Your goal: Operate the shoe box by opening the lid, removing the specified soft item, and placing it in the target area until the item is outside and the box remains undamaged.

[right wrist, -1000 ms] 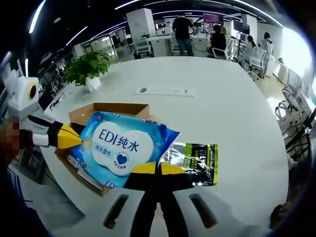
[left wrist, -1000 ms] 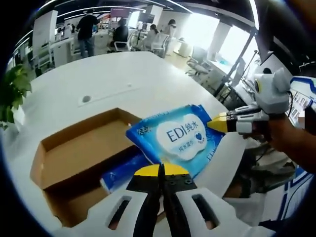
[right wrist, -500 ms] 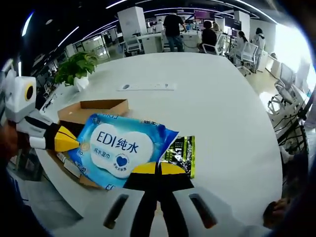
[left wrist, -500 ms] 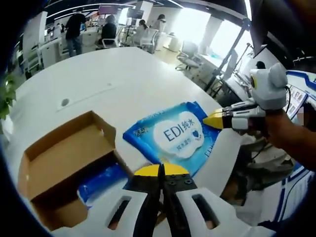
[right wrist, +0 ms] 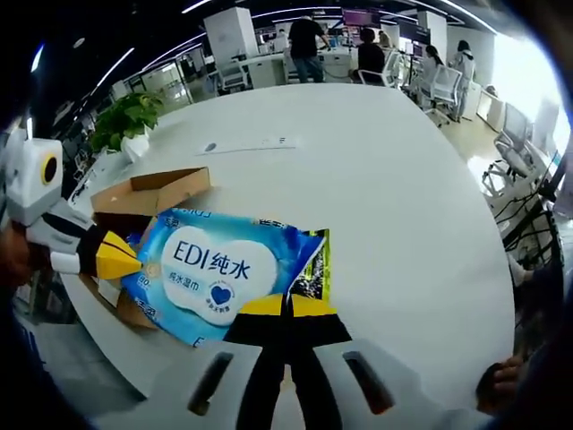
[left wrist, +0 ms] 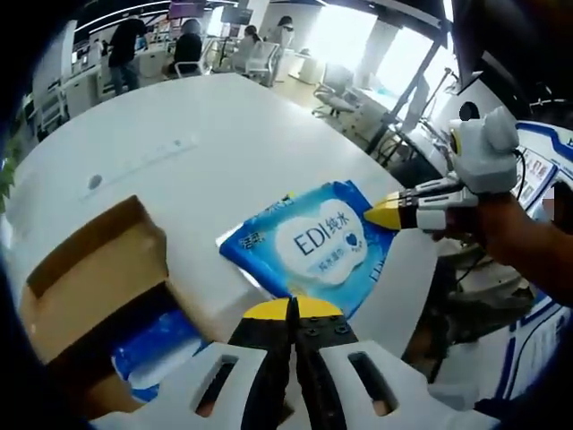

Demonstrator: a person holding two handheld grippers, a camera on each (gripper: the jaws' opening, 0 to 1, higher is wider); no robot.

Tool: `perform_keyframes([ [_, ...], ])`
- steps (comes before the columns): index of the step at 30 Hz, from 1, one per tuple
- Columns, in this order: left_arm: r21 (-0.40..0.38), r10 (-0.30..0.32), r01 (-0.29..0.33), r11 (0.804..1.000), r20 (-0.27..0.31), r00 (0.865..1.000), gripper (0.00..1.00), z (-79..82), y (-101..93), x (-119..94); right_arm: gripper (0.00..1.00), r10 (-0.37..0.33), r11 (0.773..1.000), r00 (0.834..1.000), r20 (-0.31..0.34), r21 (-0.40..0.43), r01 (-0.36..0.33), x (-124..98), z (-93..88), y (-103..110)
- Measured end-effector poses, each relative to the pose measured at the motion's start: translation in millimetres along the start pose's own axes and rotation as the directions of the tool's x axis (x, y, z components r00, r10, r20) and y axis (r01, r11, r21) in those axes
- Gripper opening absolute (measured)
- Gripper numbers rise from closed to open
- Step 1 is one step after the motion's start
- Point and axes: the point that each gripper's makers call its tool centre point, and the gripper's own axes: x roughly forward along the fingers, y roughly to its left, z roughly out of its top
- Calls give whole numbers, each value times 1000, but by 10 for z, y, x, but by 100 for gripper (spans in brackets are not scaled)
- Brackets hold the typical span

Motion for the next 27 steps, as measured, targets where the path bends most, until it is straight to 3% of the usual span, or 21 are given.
perform_keyframes([
  [27,-24,41,-42,999,-47,998,0,38,282,538,0,16,999,999,-31,-32,-17,525,104,-248],
])
